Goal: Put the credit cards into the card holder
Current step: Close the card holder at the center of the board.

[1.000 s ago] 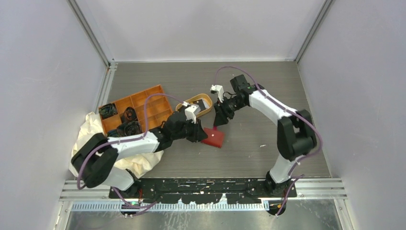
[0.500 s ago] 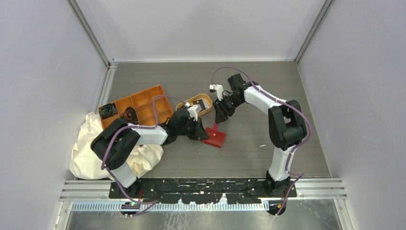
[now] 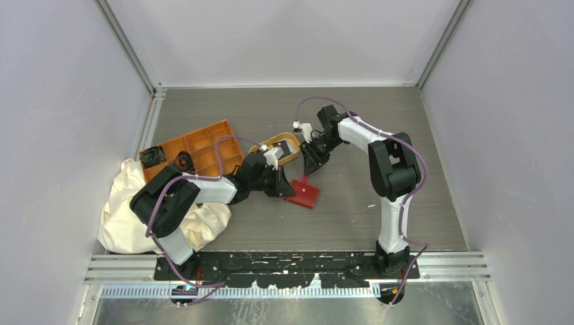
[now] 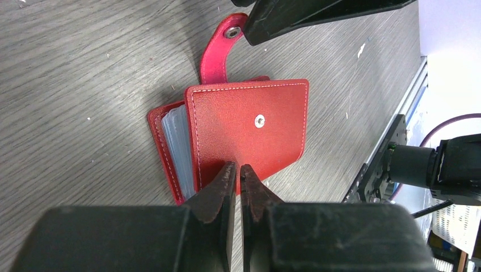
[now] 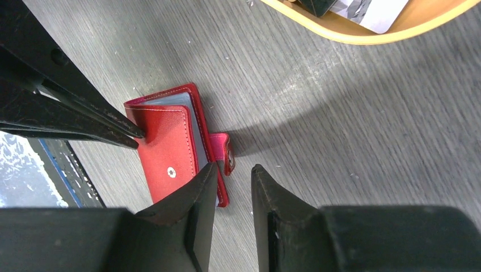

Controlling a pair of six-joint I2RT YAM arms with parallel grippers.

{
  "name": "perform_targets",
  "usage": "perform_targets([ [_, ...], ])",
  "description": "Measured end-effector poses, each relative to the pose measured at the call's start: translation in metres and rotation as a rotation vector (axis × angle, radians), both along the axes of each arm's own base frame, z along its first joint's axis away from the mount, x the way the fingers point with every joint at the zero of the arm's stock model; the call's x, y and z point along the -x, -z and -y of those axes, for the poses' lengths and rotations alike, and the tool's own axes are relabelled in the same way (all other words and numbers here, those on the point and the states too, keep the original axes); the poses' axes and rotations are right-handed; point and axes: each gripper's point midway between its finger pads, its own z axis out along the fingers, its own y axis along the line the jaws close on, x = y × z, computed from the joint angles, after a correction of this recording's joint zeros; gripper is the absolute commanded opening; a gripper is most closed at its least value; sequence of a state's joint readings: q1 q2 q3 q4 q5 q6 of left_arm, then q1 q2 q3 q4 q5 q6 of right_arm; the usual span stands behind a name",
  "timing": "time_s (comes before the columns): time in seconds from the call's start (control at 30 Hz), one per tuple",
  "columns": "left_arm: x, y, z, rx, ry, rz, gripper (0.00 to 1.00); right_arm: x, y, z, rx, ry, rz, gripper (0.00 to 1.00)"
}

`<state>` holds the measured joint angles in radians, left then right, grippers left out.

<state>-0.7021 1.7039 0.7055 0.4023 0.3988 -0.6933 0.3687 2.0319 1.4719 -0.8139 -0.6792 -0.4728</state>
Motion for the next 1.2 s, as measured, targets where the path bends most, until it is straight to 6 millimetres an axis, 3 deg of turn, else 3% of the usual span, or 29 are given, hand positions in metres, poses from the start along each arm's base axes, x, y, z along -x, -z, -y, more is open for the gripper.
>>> perform_targets([
  [0.17, 0.0001, -0.0002, -0.0002, 0.006, -0.002, -0.005, 0.08, -0.0002, -0.0031, -0.0023, -0.011, -0.013, -0.011, 0.21],
  [0.67, 0.0003, -0.0002, -0.0003, 0.008, -0.003, -0.007, 0.08, 0.0072, 0.0000, -0.0048, -0.027, -0.039, -0.072, 0.20],
  [0.83, 0.0005, 0.0001, -0.0005, 0.009, -0.004, -0.008, 0.08, 0.0081, -0.0003, -0.0045, -0.025, -0.040, -0.076, 0.13],
  [1.2, 0.0011, -0.0003, -0.0002, 0.012, -0.001, -0.013, 0.07, 0.0064, -0.0021, -0.0055, -0.030, -0.042, -0.070, 0.20],
])
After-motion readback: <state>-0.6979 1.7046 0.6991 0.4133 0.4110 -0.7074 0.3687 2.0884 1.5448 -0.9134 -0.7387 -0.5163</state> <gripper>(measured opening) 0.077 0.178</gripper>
